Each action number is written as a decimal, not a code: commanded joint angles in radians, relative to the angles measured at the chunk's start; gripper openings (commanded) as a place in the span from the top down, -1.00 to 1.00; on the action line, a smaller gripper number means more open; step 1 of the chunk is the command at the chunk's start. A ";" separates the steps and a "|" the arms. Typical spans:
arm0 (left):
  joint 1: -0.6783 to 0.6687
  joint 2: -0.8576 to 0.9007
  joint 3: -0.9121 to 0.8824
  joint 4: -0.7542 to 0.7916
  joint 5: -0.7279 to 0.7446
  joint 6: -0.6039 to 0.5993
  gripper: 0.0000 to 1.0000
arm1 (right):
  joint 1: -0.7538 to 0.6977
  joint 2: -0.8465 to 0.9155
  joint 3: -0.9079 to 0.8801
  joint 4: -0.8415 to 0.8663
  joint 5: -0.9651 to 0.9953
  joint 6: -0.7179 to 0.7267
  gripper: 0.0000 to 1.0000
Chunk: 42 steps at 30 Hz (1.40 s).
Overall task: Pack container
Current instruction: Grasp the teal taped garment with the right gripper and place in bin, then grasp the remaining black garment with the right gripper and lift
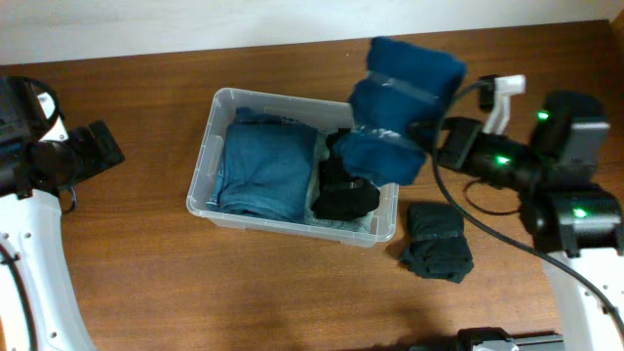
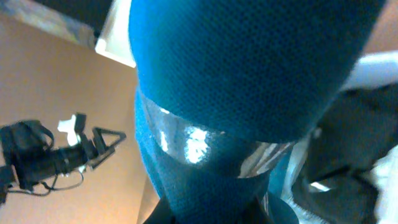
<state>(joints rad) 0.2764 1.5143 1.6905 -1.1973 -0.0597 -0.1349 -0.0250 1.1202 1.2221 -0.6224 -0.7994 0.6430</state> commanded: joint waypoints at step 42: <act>0.003 0.002 -0.003 -0.001 0.004 0.001 -0.99 | -0.358 0.147 0.029 -0.671 0.505 -0.271 -0.97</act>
<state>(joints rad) 0.2764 1.5143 1.6905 -1.1973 -0.0597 -0.1345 -0.3237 1.2400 1.2984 -1.2655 -0.3050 0.4339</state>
